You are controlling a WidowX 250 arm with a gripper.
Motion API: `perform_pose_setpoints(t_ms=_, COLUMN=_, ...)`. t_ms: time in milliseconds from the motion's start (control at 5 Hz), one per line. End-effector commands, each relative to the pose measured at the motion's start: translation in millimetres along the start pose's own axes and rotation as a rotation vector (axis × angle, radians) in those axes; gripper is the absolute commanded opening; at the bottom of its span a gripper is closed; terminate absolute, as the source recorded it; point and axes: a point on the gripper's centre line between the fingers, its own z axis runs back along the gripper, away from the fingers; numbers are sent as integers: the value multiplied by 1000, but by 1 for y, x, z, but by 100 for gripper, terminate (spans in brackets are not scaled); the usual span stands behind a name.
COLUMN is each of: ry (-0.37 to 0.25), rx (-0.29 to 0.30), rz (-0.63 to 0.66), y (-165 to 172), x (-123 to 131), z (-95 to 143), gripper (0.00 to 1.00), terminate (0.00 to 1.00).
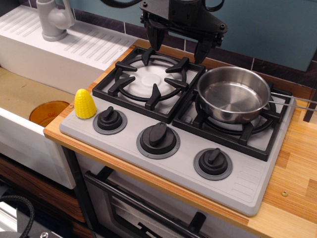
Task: End effector reaching pot or pan
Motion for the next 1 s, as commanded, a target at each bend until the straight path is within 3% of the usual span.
perform_pose_setpoints(t_ms=0, ry=0, rx=0, rz=0, y=0, x=0, z=0, gripper=100, terminate=0)
perform_pose_setpoints(t_ms=800, ry=18, rx=96, rz=87, y=-45, x=6, z=21, gripper=100, terminate=0)
